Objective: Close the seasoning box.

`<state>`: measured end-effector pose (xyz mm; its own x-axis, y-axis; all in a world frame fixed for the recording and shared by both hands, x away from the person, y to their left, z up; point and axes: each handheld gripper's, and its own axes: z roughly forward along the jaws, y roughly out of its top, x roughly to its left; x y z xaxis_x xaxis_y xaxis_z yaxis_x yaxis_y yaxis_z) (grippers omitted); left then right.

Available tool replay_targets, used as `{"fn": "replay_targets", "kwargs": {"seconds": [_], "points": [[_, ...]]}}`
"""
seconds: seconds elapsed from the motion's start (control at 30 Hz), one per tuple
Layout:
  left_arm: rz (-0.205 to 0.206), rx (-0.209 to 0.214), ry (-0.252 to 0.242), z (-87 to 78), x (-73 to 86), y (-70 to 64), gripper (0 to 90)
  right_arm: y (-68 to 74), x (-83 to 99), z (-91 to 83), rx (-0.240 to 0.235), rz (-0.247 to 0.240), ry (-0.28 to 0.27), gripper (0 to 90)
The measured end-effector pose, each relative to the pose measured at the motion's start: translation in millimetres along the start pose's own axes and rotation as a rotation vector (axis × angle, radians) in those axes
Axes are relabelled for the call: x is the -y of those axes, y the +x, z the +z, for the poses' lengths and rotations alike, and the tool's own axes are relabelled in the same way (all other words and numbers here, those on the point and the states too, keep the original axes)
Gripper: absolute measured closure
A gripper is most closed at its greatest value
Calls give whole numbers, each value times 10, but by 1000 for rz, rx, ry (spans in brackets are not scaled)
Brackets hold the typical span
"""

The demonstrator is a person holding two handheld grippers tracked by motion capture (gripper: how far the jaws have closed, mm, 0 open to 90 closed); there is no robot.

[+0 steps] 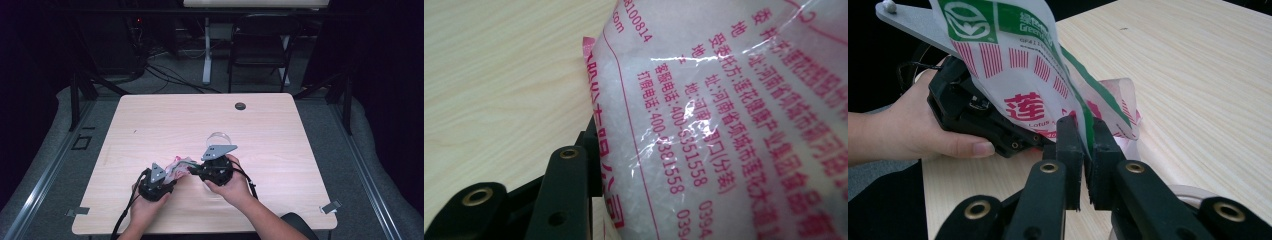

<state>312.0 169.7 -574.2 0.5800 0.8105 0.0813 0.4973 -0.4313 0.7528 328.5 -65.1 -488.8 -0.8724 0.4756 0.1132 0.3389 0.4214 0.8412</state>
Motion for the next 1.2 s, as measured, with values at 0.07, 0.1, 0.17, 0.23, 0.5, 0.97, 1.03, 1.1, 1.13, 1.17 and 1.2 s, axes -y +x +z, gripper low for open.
{"fn": "replay_targets", "kwargs": {"seconds": [0.07, 0.1, 0.17, 0.23, 0.5, 0.97, 1.03, 1.1, 1.13, 1.17, 1.2], "points": [[-1, -15, -11, -23, -10, 4, 599, 6, -3, -7, -2, -3, -5, 862], [4, -22, -12, -31, -13, 3, 599, 8, -6, -11, -6, -5, -6, 860], [21, -37, -11, -47, -20, 4, 599, 13, -8, -14, -6, -9, -7, 860], [31, -48, -12, -55, -24, 5, 600, 16, -6, -11, -5, -8, -10, 857], [40, -77, -20, -87, -40, 13, 600, 12, -10, -29, -6, -11, -8, 848], [67, -124, -38, -151, -94, 47, 601, 6, -18, -80, -5, -14, -27, 842], [68, -122, -38, -151, -103, 53, 601, 11, -16, -87, -3, -14, -27, 832], [67, -121, -38, -147, -114, 54, 601, 11, -15, -97, -7, -12, -24, 770], [67, -119, -39, -142, -120, 53, 601, 11, -16, -101, -7, -13, -20, 750], [72, -120, -40, -138, -129, 52, 601, 14, -16, -107, 1, -16, -22, 737], [70, -117, -43, -136, -141, 49, 601, 15, -16, -118, 9, -17, -24, 717]]}}
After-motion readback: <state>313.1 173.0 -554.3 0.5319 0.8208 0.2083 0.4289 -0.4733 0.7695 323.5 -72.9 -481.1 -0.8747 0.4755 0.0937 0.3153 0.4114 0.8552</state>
